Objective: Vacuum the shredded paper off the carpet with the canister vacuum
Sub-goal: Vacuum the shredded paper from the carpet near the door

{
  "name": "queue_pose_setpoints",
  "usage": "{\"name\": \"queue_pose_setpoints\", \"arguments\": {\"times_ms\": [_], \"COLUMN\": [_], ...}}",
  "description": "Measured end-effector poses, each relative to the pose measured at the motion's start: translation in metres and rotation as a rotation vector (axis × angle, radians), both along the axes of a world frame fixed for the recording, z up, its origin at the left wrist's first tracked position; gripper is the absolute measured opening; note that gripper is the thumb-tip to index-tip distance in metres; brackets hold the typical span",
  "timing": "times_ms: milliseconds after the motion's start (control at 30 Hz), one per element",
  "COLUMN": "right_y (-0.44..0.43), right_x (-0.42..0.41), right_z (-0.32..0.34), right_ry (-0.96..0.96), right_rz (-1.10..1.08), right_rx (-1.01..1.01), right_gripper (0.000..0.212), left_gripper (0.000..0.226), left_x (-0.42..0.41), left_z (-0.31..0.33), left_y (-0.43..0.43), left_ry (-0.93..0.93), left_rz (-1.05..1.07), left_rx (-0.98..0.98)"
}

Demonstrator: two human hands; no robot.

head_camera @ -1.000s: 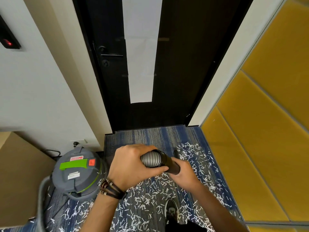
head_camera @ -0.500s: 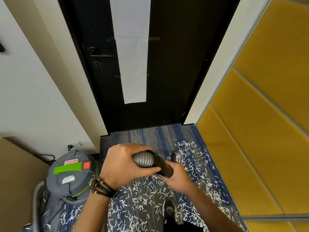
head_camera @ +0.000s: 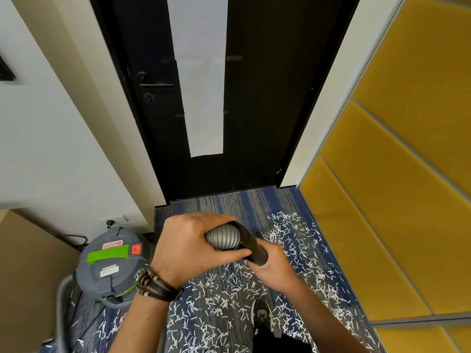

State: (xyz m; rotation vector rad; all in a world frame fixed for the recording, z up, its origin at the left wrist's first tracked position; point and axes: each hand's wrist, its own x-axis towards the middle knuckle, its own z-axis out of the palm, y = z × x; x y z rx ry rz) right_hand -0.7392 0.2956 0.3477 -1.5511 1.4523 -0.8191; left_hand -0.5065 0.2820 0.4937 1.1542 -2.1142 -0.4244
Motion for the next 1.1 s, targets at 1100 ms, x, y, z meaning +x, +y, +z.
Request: {"name": "queue_pose_setpoints", "arguments": {"times_ms": [1100], "right_y": [0.051], "right_x": [0.057], "right_z": [0.0], "right_ry": [0.191], "right_rz": [0.109], "right_rx": [-0.035], "right_gripper": [0.021], "left_gripper": [0.061], "left_x": [0.078], "left_z": [-0.024], "left_y": [0.071], "left_ry": [0.09], "left_rz": [0.044], "left_rx": [0.062]}}
